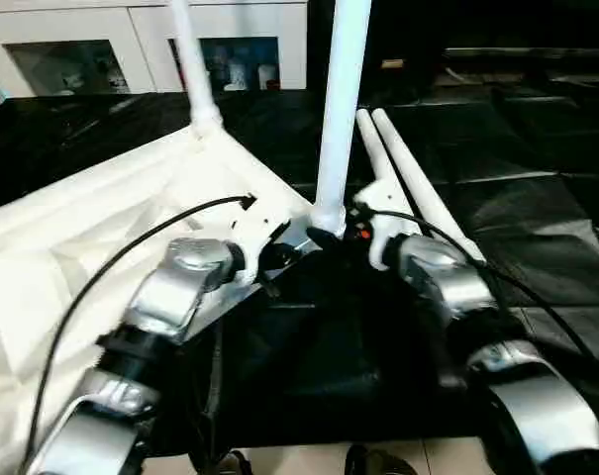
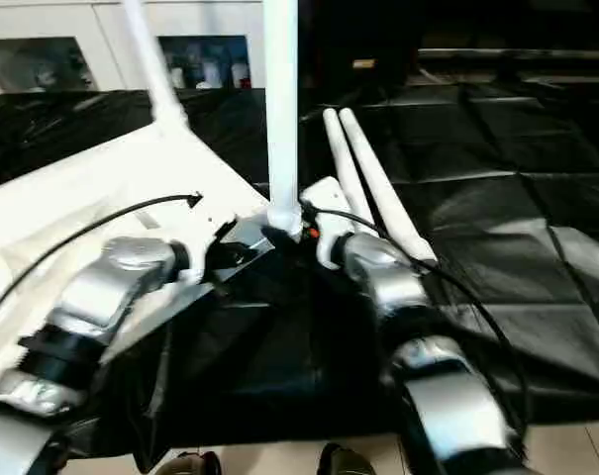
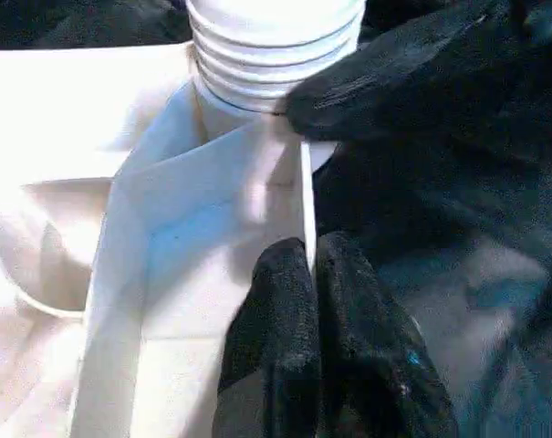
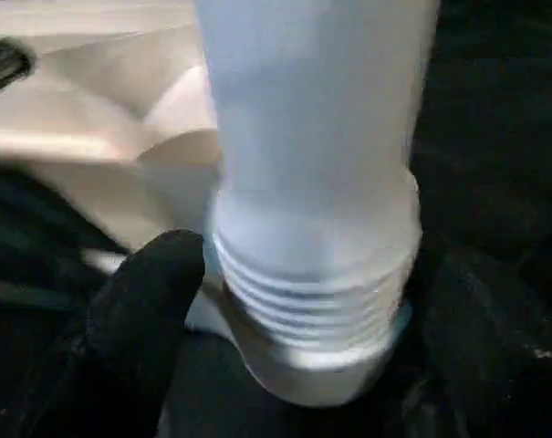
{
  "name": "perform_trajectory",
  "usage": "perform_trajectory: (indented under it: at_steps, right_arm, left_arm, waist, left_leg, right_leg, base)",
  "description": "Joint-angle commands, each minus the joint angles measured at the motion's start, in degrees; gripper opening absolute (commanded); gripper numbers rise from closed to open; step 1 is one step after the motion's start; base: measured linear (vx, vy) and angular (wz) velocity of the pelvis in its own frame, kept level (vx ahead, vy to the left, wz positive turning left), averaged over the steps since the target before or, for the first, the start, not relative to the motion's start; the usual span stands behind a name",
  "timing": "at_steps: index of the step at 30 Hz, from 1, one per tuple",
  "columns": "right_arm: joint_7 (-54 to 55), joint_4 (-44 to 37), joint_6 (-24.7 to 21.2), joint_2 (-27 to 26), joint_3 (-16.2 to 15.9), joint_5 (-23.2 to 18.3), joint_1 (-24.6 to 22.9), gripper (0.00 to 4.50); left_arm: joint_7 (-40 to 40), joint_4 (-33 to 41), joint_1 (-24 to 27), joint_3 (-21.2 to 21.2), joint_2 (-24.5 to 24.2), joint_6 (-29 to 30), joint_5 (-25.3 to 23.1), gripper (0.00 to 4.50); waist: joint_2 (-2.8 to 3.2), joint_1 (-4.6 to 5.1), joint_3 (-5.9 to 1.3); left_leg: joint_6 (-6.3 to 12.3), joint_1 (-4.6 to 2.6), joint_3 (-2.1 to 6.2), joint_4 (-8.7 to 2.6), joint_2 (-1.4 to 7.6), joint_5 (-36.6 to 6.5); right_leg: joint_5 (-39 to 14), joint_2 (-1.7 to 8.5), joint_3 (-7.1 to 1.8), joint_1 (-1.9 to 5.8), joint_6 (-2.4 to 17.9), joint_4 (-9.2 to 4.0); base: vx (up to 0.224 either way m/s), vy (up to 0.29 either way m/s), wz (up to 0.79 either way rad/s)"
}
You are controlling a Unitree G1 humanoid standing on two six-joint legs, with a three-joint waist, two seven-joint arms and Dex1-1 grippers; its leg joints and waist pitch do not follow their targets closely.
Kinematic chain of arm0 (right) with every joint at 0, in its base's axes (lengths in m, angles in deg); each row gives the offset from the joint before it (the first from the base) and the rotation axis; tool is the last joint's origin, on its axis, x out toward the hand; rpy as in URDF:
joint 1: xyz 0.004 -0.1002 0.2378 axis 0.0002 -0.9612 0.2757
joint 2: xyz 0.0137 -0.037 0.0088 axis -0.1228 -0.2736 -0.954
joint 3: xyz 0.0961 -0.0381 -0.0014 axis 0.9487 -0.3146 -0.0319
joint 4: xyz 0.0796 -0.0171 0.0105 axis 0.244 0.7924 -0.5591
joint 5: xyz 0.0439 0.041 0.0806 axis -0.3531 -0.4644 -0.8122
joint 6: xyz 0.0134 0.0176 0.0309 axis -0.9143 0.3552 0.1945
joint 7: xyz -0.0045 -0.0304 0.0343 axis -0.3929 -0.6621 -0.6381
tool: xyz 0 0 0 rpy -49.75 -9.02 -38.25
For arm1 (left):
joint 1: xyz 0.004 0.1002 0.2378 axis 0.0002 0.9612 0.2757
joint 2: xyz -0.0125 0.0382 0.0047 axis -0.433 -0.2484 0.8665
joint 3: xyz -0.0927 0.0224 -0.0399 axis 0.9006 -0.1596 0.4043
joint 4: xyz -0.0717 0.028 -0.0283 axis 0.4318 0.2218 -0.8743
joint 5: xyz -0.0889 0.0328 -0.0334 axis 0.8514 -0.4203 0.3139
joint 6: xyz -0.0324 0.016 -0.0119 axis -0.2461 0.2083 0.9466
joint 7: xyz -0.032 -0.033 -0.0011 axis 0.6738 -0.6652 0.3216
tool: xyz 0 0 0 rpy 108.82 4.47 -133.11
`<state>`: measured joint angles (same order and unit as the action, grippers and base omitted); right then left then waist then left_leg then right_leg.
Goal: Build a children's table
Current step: Insert table leg to table base, then rotate leg to tighten
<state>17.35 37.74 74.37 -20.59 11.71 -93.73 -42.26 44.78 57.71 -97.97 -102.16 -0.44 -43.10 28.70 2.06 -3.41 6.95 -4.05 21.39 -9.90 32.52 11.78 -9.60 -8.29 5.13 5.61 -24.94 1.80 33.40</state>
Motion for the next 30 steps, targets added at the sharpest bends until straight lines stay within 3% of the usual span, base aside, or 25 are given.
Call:
perform_trajectory:
  at_steps: [1, 2, 4, 6, 7, 8, 11, 13, 20, 30]
  right_arm:
    - [-3.23, -2.33, -1.31, 1.25, -0.73, -0.44, -1.7, 3.84]
    - [-4.24, -3.43, -1.43, 1.96, -0.81, -0.65, -2.24, 3.84]
    - [-6.42, -6.17, -1.52, 3.55, -1.2, -0.87, -3.57, 3.84]
    - [-8.67, -8.65, -1.74, 4.77, -1.49, -1.09, -4.79, 3.84]
    - [-9.91, -10.11, -2.02, 5.39, -1.7, -1.31, -5.56, 3.84]
    - [-11.04, -11.23, -2.25, 5.89, -1.96, -1.5, -6.19, 3.84]
    - [-14.21, -14.39, -2.18, 7.42, -3.09, -1.8, -8.2, 3.84]
    - [-14.98, -15.24, -2.23, 7.62, -3.21, -1.78, -8.62, 3.84]
    - [-16.31, -17.51, -2.67, 7.88, -3.66, -2.09, -9.32, 3.84]
    - [-16.76, -18.86, -1.97, 7.86, -4.48, -1.6, -10.72, 3.84]
  left_arm:
    - [4.93, 2.4, 0.75, -1.64, -0.83, -2.37, 2.1, 0.0]
    - [6.25, 2.79, 1.01, -2.07, -1.5, -2.99, 2.28, 0.0]
    - [9.82, 3.95, 1.71, -2.84, -2.88, -4.3, 3.34, 0.0]
    - [12.48, 4.93, 2.14, -3.49, -4.06, -4.48, 3.91, 0.0]
    - [13.67, 5.28, 2.33, -3.85, -4.63, -4.65, 3.98, 0.0]
    - [14.56, 5.49, 2.45, -4.11, -5.05, -4.78, 4.04, 0.0]
    - [16.87, 5.65, 2.74, -4.69, -6.24, -5.5, 4.48, 0.0]
    - [17.32, 5.42, 2.72, -4.76, -6.51, -5.87, 4.51, 0.0]
    - [18.64, 4.9, 2.44, -4.82, -7.47, -6.52, 4.47, 0.0]
    - [18.63, 3.67, 2.5, -5.19, -7.48, -7.27, 3.85, 0.0]
  waist:
    - [-0.22, -0.22, -7.57]
    - [0.0, -0.6, -7.45]
    - [0.13, -0.88, -7.31]
    - [0.15, -1.05, -6.81]
    - [0.51, -1.18, -6.65]
    - [0.45, -1.29, -6.52]
    - [0.48, -1.51, -6.24]
    - [0.42, -1.65, -6.25]
    - [0.17, -1.71, -6.68]
    - [0.39, -1.87, -7.4]
  left_leg:
    - [9.59, -0.17, -0.26, -1.51, 0.68, 0.67]
    - [10.53, 0.06, -0.39, -1.22, 0.76, 0.02]
    - [9.67, 0.16, -0.31, -1.11, 1.0, -2.39]
    - [7.67, 0.04, -0.36, -1.4, 1.18, -7.1]
    - [5.84, -0.32, -0.36, -1.51, 1.2, -10.32]
    - [4.42, -0.6, -0.33, -1.62, 1.2, -12.48]
    - [2.41, -0.92, -0.19, -1.82, 1.14, -15.89]
    - [1.78, -1.12, -0.19, -1.85, 1.04, -16.65]
    - [2.11, -0.24, 0.03, -1.57, 0.75, -13.43]
    - [3.42, 0.15, 0.04, -1.09, 0.76, -9.72]
  right_leg:
    - [5.58, 2.74, -2.88, 5.29, 18.95, -0.9]
    - [4.86, 2.65, -2.81, 4.99, 19.08, -0.91]
    - [0.3, 2.74, -2.71, 4.77, 18.35, -1.12]
    - [-7.38, 2.8, -2.73, 4.51, 16.64, -1.93]
    - [-12.54, 2.82, -2.75, 4.32, 15.16, -2.44]
    - [-16.15, 2.82, -2.8, 4.11, 13.79, -2.9]
    - [-21.66, 2.72, -2.79, 3.81, 11.75, -3.43]
    - [-22.37, 2.62, -2.88, 3.62, 11.03, -3.61]
    - [-21.5, 2.68, -2.76, 4.15, 9.91, -3.21]
    - [-13.78, 2.5, -2.79, 4.38, 12.15, -2.13]
  base:
    - [0.0, 0.0, 0.0]
    - [0.0, 0.0, 0.0]
    - [0.0, 0.0, 0.0]
    - [0.0, 0.0, 0.0]
    - [-0.054, -0.004, 0.03]
    - [-0.054, -0.004, 0.03]
    - [-0.057, 0.001, 0.04]
    - [0.0, 0.0, 0.0]
    - [0.0, 0.0, 0.0]
    - [0.0, 0.0, 0.0]
